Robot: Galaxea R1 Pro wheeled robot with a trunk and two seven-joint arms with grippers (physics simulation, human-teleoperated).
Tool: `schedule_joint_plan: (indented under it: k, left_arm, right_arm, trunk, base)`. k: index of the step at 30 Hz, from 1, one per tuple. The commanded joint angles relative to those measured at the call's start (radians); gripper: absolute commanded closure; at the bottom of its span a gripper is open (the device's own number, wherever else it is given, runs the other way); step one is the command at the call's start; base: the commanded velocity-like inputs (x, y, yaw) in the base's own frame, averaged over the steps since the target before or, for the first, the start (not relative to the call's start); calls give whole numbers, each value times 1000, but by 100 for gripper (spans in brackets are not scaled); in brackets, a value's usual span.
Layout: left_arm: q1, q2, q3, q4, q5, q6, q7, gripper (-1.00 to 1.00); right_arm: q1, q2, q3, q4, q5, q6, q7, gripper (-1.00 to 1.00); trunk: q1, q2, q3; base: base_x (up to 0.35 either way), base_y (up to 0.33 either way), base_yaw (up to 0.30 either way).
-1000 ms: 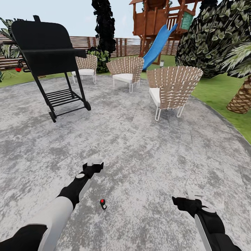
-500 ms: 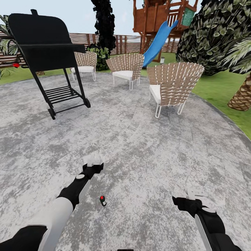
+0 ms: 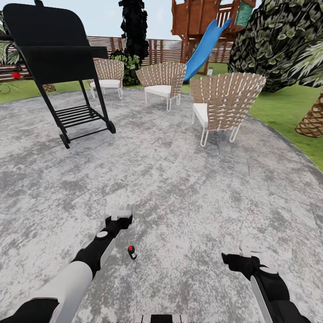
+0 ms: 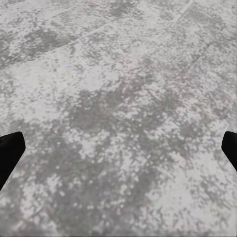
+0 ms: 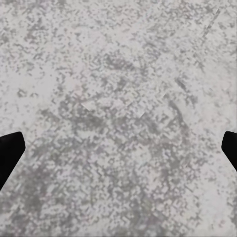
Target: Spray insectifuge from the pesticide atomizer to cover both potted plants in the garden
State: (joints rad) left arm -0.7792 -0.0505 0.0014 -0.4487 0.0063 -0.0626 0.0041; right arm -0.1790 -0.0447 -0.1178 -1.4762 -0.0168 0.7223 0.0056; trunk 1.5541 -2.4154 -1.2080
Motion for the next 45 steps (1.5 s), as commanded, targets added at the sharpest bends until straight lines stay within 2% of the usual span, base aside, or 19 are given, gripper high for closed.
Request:
schedule_joint_plan:
  k: [1,12,29,34,42,45]
  left_arm:
    - [0,-1,0,1,1,-3,0,-100]
    - [0,-2,0,1,1,-5,0,-100]
    - [6,0,0,2,-1,-35,0,-100]
    - [7,1,1,2,1,-35,0,-100]
    - [31,1,1,1,1,-36,0,-100]
    - [33,1,0,1,1,-36,0,-100]
  right_arm:
    - [0,0,0,-1,-2,5,1,-100]
    - [0,0,0,-1,-2,5,1,-100]
    - [0,-1,0,-2,-2,5,1,-100]
    - [0,-1,0,-2,-2,5,1,-100]
    - [0,-1,0,-1,-2,5,1,-100]
    - [0,-1,0,-1,-2,5,1,-100]
  trunk:
    - [4,-8,-5]
    - [46,-85,-56]
    - [54,-89,-145]
    - [54,-89,-145]
    - [57,-90,-176]
    - [57,-90,-176]
  base:
    - [0,0,0]
    - [0,0,0]
    - [0,0,0]
    - [0,0,0]
    - [0,0,0]
    - [0,0,0]
